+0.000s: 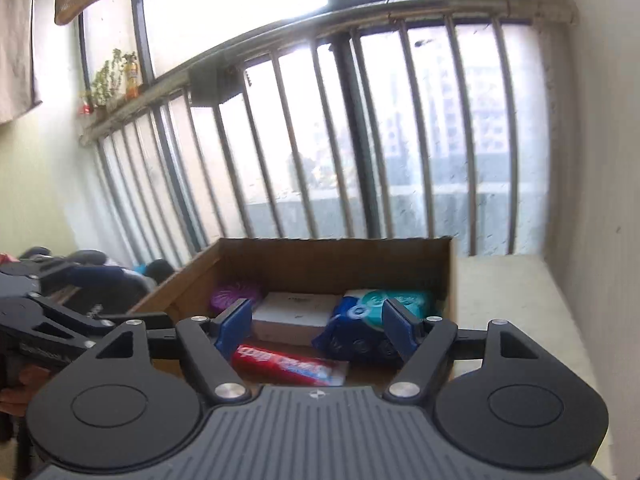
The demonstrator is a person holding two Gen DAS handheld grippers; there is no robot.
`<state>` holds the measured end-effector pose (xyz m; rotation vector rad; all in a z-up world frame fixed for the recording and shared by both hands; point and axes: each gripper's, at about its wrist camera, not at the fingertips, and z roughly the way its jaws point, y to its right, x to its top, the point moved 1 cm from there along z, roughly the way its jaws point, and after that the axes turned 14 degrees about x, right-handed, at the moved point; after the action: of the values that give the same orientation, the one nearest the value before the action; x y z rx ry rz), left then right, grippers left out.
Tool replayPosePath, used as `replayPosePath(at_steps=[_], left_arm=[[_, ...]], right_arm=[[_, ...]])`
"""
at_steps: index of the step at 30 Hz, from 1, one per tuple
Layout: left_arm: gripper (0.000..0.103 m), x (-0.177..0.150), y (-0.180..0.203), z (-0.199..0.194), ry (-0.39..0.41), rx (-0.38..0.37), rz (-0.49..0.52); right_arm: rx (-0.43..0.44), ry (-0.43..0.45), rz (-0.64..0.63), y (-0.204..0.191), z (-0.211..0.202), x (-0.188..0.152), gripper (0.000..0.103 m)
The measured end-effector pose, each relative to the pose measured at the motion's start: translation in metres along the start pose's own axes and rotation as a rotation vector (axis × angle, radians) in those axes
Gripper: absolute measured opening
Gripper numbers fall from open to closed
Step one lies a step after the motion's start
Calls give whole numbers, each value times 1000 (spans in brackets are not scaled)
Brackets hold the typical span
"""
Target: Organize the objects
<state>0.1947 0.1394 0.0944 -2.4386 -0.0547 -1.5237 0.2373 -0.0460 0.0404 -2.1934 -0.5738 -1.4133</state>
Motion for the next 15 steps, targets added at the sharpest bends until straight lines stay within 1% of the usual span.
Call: replayPosePath(at_steps=[1, 2, 4, 5, 7, 11, 15], left_arm=[[103, -1, 0, -3, 12, 0, -7], [103, -1, -1, -7, 22, -4, -19], [103, -3, -1, -12, 25, -9, -48], [103, -3, -1, -14, 23, -6, -58], [103, -5, 1, -20, 37, 20, -63], [103, -16, 11, -27, 59, 98, -25], [103, -27, 15, -33, 66, 149, -12]], right_arm=[[-21, 14, -15, -6, -1, -5, 79], [-1, 25, 1, -10, -2, -8, 79], [79, 47, 55, -16, -9, -15, 79], [95, 64, 64, -21, -14, -16, 79], [86, 90, 79, -27, -25, -19, 79], [74, 117, 120, -27, -47, -25, 81], [23, 136, 139, -23, -61, -27, 82]])
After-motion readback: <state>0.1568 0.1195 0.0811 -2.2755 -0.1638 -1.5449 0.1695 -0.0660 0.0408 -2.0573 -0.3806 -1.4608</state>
